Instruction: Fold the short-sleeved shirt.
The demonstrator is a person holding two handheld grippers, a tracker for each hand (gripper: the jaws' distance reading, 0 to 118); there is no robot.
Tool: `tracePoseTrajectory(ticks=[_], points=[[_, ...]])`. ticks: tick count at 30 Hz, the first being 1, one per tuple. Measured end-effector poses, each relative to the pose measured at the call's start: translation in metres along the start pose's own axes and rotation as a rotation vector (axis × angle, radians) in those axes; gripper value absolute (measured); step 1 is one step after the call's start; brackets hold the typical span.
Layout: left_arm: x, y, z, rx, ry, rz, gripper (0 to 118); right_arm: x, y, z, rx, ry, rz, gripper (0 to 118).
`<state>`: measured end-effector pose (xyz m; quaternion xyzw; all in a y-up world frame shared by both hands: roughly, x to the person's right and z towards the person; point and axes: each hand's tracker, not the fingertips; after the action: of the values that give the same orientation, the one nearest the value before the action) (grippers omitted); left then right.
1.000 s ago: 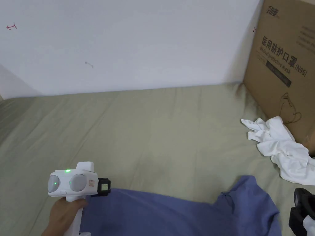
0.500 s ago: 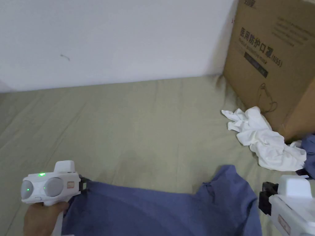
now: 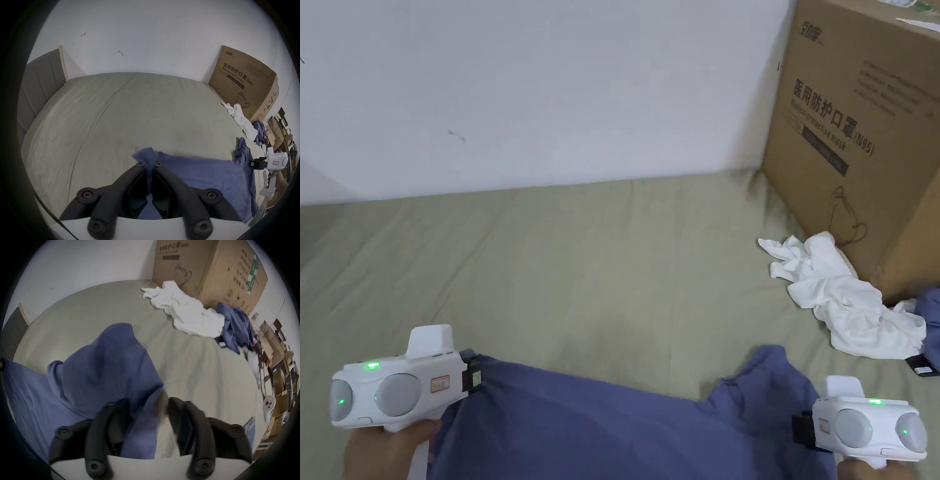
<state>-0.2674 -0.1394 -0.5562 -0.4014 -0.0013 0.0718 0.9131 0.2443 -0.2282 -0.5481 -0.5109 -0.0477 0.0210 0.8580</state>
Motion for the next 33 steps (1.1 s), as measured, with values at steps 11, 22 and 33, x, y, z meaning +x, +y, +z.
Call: tracePoseTrajectory(ticks=[11, 22, 33], points=[[-0.01, -0.014, 0.035, 0.054, 0.005, 0.098, 1, 0.008, -0.008, 0.082, 0.212, 0.067, 0.022, 2], [-0.03, 0.018, 0.153, 0.291, 0.011, 0.139, 1, 0.013, 0.035, 0.238, 0.638, 0.16, 0.082, 2], [-0.025, 0.125, 0.288, 0.56, 0.095, 0.063, 1, 0.002, 0.123, 0.354, 1.011, 0.264, 0.004, 2]])
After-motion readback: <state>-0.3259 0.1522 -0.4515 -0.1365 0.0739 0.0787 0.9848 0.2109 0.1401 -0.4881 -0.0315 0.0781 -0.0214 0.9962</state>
